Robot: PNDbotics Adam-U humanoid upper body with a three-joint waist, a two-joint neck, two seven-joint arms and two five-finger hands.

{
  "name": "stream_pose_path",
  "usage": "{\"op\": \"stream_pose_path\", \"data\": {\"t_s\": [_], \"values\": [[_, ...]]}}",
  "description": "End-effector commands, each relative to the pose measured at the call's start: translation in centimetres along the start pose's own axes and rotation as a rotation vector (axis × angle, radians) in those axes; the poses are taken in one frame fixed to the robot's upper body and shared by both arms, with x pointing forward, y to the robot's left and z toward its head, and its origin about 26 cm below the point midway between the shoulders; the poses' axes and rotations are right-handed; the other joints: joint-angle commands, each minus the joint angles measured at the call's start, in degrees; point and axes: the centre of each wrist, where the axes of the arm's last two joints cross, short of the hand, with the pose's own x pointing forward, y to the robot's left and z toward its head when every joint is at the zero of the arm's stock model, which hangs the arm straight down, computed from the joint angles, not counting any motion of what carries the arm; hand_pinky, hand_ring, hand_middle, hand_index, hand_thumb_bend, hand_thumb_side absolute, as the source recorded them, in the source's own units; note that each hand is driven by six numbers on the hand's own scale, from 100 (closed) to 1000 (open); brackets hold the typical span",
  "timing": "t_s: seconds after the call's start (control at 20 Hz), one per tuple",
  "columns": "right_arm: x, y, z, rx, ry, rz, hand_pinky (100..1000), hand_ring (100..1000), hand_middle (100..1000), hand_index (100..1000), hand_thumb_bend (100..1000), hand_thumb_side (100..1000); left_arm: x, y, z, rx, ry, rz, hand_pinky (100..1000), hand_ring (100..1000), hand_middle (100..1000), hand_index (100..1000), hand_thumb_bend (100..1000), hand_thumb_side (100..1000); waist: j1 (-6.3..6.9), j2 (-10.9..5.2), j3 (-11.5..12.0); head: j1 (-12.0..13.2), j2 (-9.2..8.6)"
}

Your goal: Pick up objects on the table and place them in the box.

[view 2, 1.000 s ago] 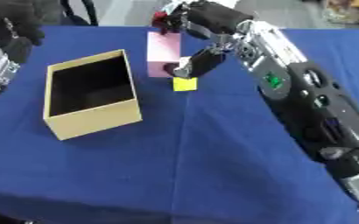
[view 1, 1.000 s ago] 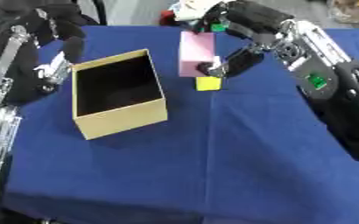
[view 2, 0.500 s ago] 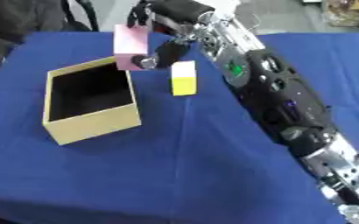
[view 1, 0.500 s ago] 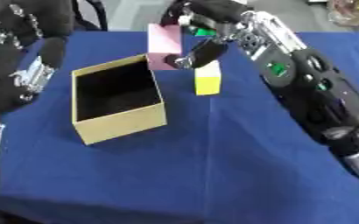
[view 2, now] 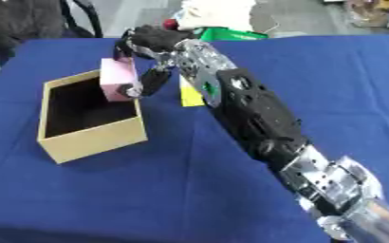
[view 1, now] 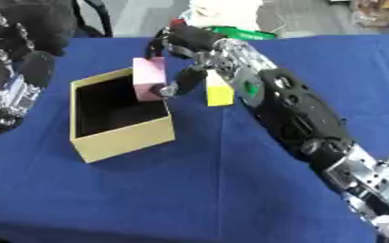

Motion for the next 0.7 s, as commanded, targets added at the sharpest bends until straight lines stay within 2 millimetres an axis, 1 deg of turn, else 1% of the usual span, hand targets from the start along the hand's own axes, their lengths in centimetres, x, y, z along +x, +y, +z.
{"op": "stream_pose_path", "data": {"t_s": [0.05,0.1,0.25,0.3,0.35,0.4,0.55,0.65,0.7], "values": [[1.1,-0.3,-1.1,0.011,-0.051,0.044,853,770,576,597,301,393,0.9,0.3,-0.7,-0.006,-0.041,-0.009,656,670,667,839,328,610,0.01,-0.77,0.21,-0.29,-0.13],[1.4,-0.3,-1.2,0.017,-0.07,0.064,857,777,593,631,308,398,0.9,0.3,-0.7,-0.007,-0.043,-0.009,656,670,667,839,328,610,0.0,-0.77,0.21,-0.27,-0.11],[2.2,-0.5,-1.4,0.047,-0.12,0.129,876,808,678,894,414,436,0.9,0.3,-0.7,-0.006,-0.045,-0.009,656,670,667,839,327,609,-0.1,-0.8,0.17,-0.19,-0.09],[2.3,-0.5,-1.5,0.058,-0.135,0.146,881,814,699,960,441,445,1.0,0.3,-0.7,-0.007,-0.046,-0.009,656,670,667,839,327,610,-0.15,-0.81,0.14,-0.15,-0.09],[2.5,-0.6,-1.5,0.064,-0.145,0.16,885,818,713,991,468,452,1.0,0.3,-0.7,-0.007,-0.047,-0.009,656,670,667,839,327,610,-0.2,-0.82,0.09,-0.09,-0.09],[2.6,-0.9,-1.5,0.059,-0.153,0.172,884,818,718,1000,478,455,1.0,0.3,-0.7,-0.007,-0.046,-0.009,656,670,667,839,326,610,-0.25,-0.83,0.04,-0.02,-0.11],[2.9,-1.8,-1.4,0.006,-0.163,0.197,882,817,734,1000,560,494,1.0,0.3,-0.7,-0.007,-0.046,-0.009,656,670,667,839,327,610,-0.33,-0.89,-0.05,0.03,-0.2],[3.2,-2.4,-1.3,-0.051,-0.161,0.208,879,813,734,1000,589,520,1.0,0.3,-0.7,-0.008,-0.047,-0.009,656,670,667,839,327,609,-0.34,-0.94,-0.1,0.07,-0.26],[3.3,-2.8,-1.2,-0.089,-0.156,0.206,876,811,731,1000,589,519,1.0,0.3,-0.6,-0.008,-0.047,-0.009,656,670,667,839,326,610,-0.33,-0.97,-0.14,0.15,-0.28]]}}
